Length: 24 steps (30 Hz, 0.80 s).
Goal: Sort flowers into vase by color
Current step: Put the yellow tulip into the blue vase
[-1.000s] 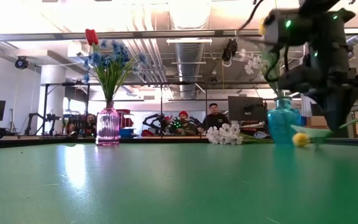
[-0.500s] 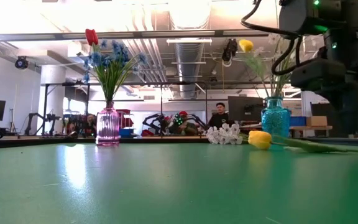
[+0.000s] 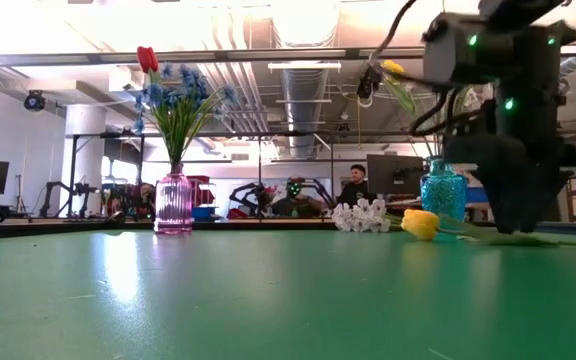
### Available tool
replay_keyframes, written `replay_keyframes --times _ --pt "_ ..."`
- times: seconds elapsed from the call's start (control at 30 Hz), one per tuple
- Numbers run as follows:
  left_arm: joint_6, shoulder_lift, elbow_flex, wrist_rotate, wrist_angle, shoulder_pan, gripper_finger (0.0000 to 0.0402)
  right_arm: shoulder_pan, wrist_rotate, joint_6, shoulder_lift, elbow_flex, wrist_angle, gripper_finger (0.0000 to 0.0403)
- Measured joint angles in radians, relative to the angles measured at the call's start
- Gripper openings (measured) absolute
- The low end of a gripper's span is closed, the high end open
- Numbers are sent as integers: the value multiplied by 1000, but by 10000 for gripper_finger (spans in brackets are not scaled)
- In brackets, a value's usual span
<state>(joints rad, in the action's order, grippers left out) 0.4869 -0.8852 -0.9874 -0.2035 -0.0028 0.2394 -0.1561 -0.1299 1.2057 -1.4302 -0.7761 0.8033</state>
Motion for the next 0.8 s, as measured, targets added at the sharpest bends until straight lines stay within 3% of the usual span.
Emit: replay_keyframes --times 0.37,0.47,0.67,0.8 --pt "-22 -6 0 0 -1 0 229 7 67 -83 -66 -3 -37 185" --pt "-34 -14 0 0 -3 0 229 6 66 -94 -66 -3 -50 147" --pt "-37 -25 0 0 -7 0 229 6 58 -100 -61 -3 -69 30" --pt "-43 -27 0 0 -5 0 229 6 59 -127 -40 -15 -59 19"
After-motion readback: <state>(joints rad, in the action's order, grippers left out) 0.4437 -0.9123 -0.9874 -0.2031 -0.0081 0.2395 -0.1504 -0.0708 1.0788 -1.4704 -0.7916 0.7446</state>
